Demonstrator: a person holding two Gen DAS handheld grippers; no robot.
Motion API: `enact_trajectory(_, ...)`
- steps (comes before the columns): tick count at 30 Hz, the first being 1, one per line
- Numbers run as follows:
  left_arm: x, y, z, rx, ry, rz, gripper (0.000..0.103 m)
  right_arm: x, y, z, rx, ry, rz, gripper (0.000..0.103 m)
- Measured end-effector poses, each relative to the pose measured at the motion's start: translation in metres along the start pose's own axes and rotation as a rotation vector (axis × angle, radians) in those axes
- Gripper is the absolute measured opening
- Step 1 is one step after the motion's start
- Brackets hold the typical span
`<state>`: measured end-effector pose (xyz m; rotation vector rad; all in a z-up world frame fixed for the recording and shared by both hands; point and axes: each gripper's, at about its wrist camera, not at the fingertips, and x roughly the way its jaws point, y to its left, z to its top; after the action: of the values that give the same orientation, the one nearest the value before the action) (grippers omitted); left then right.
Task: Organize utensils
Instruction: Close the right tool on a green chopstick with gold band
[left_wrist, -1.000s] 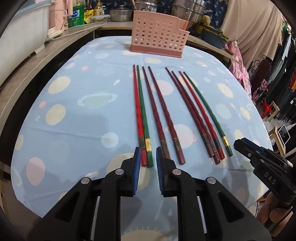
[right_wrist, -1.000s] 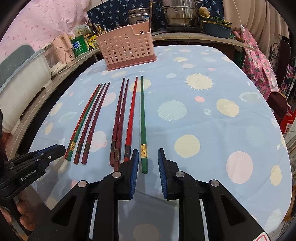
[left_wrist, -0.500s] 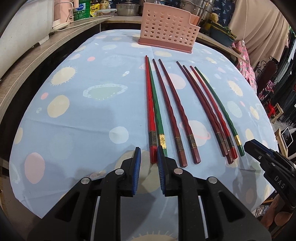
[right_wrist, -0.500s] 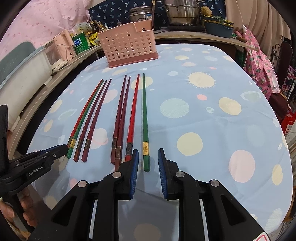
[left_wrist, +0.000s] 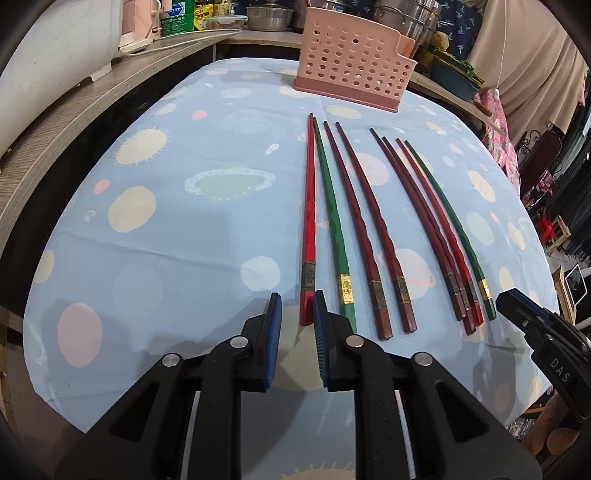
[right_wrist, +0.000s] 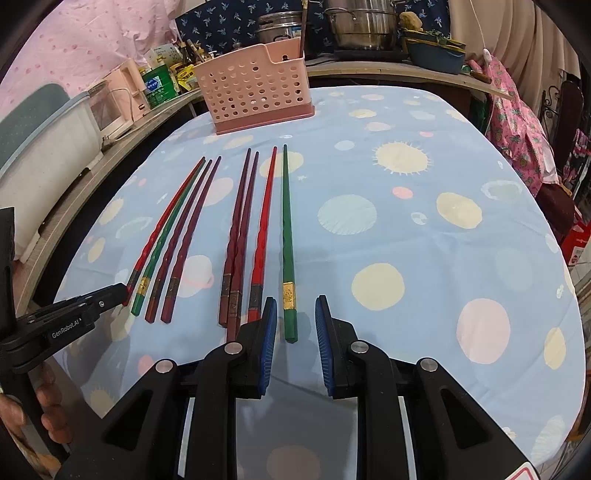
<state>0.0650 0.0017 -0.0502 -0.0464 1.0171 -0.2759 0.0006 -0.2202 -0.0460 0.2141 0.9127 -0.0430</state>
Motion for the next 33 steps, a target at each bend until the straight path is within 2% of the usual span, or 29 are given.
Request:
enact_trajectory(16, 0.002, -0.005, -0.002, 0.023, 0.001, 0.010, 0.016, 0.008, 0.001, -0.003, -0.006, 0.016, -0.003, 0.020)
enact_trajectory(20, 0.003, -0.006, -0.002, 0.021, 0.001, 0.005, 0.015, 0.012, 0.003, -0.004, -0.017, 0.020, -0.011, 0.015)
enact_trajectory(22, 0.003, -0.007, -0.002, 0.022, 0.003, 0.003, 0.009, 0.013, 0.003, -0.004, -0.027, 0.015, -0.017, 0.012)
enact_trajectory(24, 0.003, -0.007, -0.002, 0.024, 0.005, -0.003, 0.007, 0.014, 0.004, -0.004, -0.036, 0.011, -0.024, 0.008)
enact_trajectory(33, -0.005, -0.006, 0.001, 0.008, 0.016, -0.033, 0.007, -0.001, 0.005, 0.002, -0.037, -0.014, -0.009, 0.007)
